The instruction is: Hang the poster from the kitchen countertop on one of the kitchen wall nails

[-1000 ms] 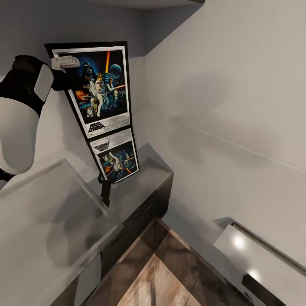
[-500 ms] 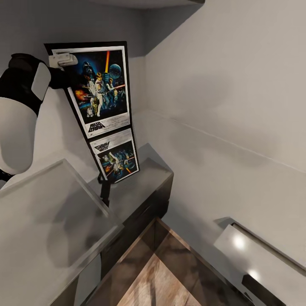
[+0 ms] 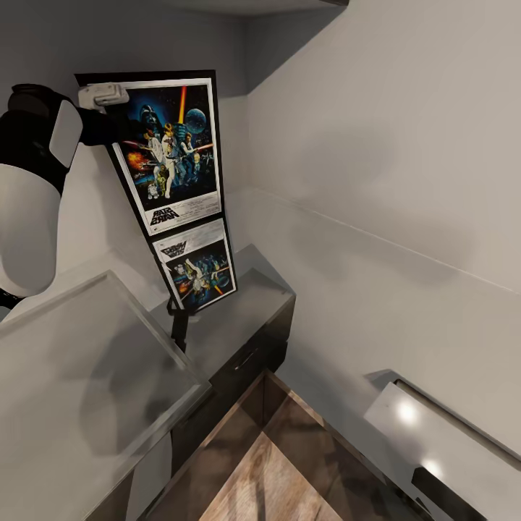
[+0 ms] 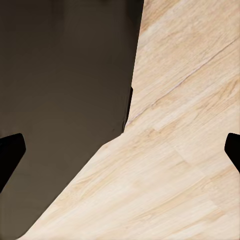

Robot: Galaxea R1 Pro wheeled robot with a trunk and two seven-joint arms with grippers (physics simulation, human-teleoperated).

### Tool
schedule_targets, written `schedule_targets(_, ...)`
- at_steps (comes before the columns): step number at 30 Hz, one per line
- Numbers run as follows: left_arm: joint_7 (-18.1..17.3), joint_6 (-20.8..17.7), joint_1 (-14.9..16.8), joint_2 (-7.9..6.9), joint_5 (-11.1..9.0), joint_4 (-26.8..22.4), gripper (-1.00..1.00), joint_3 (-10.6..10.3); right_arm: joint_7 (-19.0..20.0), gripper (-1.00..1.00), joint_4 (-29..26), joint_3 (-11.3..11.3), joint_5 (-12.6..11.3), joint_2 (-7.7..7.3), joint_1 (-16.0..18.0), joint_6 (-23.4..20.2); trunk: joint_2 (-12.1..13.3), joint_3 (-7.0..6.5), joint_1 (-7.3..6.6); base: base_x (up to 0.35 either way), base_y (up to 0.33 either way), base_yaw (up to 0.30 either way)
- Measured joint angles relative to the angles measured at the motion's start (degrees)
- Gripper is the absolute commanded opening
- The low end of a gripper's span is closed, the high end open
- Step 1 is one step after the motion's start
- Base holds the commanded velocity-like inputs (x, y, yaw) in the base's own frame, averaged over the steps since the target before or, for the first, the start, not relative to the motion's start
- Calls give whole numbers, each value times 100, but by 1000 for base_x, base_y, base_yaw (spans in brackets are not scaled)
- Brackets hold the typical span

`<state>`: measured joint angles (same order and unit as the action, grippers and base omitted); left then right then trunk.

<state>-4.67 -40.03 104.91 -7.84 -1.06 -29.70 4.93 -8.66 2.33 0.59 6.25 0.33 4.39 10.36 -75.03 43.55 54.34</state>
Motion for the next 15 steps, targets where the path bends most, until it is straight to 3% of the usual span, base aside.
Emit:
schedule_targets(7,-6,0,0,-10,0,1,100,7,0,100,0,0,0,0,0,0,0,0,0,0,0,0)
schedule_targets(8,-6,0,0,-9,0,4,-100,7,0,100,0,0,0,0,0,0,0,0,0,0,0,0)
schedule_targets(15,-8,-29,0,-5,-96,9,-100,-6,0,100,0,0,0,0,0,0,0,0,0,0,0,0)
